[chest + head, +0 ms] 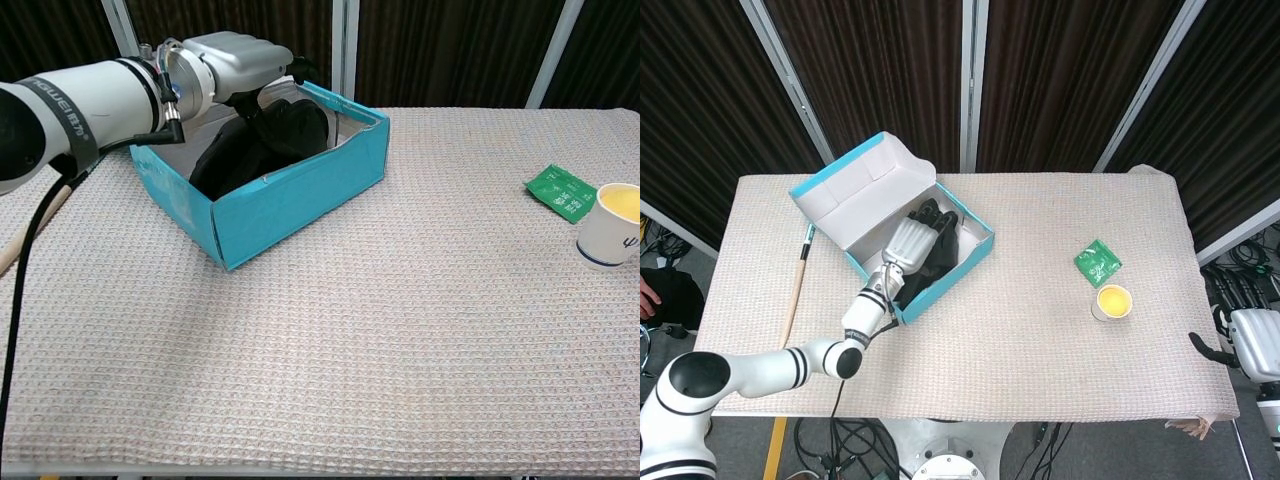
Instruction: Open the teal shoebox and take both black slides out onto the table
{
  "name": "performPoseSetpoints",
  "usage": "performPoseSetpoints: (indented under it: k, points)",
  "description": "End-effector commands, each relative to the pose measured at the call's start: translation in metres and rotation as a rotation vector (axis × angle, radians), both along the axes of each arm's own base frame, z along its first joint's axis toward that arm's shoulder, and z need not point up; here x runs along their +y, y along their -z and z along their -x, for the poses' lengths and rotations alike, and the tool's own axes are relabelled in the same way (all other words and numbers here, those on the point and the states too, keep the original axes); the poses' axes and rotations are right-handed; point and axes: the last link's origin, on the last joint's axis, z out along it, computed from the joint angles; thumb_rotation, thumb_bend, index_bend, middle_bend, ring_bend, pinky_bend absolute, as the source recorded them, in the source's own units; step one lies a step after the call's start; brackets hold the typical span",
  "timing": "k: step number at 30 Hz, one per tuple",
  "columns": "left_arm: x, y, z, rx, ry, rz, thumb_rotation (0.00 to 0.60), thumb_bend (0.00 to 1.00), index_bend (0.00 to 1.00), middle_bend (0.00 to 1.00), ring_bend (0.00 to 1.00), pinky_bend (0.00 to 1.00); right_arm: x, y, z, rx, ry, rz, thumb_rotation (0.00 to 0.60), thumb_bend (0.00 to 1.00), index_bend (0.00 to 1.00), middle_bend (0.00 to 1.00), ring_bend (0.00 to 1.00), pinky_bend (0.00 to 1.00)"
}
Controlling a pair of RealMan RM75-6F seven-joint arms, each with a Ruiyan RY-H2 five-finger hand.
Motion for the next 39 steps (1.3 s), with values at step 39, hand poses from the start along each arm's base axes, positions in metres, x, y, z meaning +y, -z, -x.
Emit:
performPoseSetpoints:
  k: [39]
  points:
    - [0.006,0.016,0.026,0.042,-0.045,-0.122,0.565,0.16,0.07,0.07,0.09,0.23,0.0,0.001,-0.002,0.012,0.005,-0.005,0.6,0.17,0.05,0.05,0.0,0.0]
